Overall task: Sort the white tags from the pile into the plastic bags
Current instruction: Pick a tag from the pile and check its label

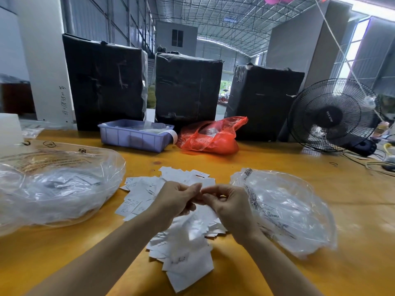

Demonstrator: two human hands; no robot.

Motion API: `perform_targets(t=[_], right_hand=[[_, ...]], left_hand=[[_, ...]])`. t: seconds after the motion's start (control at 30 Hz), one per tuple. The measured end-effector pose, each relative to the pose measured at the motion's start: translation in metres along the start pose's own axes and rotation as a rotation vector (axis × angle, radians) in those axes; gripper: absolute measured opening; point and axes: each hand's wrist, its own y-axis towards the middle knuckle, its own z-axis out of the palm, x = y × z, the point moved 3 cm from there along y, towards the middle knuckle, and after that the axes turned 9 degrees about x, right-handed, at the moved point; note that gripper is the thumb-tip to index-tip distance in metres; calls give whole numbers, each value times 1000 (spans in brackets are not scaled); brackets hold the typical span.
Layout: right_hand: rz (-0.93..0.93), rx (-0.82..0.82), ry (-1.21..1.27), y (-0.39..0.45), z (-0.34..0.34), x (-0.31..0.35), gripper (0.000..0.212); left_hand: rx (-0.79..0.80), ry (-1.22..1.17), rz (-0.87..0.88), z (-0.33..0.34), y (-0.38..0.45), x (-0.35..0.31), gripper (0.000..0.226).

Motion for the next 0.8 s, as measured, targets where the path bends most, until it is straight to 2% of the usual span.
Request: perform_targets(t=[0.17, 0.27, 0.33, 0.4, 0.53, 0.6, 0.7, 0.8], right_hand=[[100, -18, -182, -1, 4, -22, 5], [117, -38, -162, 3, -1, -27, 4], [106, -48, -171, 3, 0, -27, 3], [98, -50, -199, 3, 0, -28, 3], [93, -76, -212, 3, -1, -28, 3], [83, -85, -208, 3, -1, -27, 3], [26, -108, -239, 1, 0, -22, 4], [-112, -189, -359, 0, -2, -10, 6]], left_hand=[[2, 8, -137, -9, 1, 9, 50], [124, 50, -241, -17, 2, 1, 70], [234, 147, -269, -21, 0, -3, 75], [337, 290, -258, -26, -3, -7, 68], [485, 526, -304, -32, -8, -7, 41], [481, 570, -307, -32, -8, -6, 34], [412, 503, -281, -30, -6, -8, 24], [356, 418, -241, -30, -6, -12, 20]])
